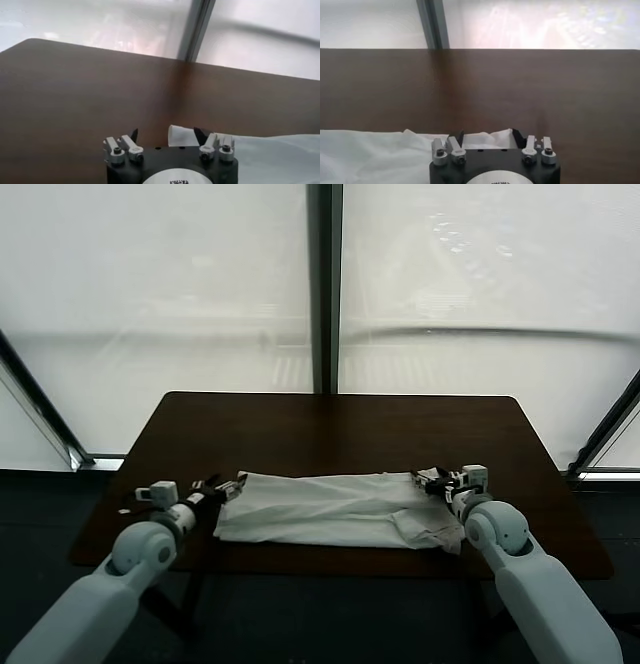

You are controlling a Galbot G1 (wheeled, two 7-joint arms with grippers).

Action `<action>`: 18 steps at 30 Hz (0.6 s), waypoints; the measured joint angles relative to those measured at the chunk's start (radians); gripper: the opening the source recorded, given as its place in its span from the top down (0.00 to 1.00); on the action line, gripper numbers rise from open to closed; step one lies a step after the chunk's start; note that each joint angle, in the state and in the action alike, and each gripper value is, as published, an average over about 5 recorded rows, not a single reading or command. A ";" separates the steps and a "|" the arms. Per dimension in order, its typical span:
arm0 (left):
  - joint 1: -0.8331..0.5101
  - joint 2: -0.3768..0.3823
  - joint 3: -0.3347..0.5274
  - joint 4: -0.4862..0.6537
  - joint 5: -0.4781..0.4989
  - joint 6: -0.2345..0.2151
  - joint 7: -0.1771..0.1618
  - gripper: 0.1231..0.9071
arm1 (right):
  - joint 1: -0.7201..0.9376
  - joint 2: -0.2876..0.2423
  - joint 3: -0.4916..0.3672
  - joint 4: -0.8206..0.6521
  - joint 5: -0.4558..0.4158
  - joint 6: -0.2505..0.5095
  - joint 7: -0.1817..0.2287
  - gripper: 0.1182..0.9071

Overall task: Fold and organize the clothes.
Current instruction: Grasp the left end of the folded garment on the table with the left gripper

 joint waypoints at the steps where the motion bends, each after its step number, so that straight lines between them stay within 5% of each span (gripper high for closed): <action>1: -0.001 0.000 0.003 0.002 0.001 0.000 0.001 0.13 | 0.001 0.000 -0.001 -0.001 0.000 0.000 0.000 0.43; 6: -0.003 -0.006 0.012 0.010 0.014 -0.003 0.008 0.32 | 0.006 0.003 -0.003 -0.004 0.000 0.000 -0.001 0.60; 12: -0.008 -0.008 0.013 0.021 0.020 -0.019 0.013 0.71 | 0.006 0.005 -0.001 -0.005 0.000 0.006 -0.002 0.67; 18: -0.021 -0.010 0.010 0.031 0.018 -0.035 0.013 0.88 | -0.003 0.005 0.009 -0.004 0.000 0.020 -0.002 0.97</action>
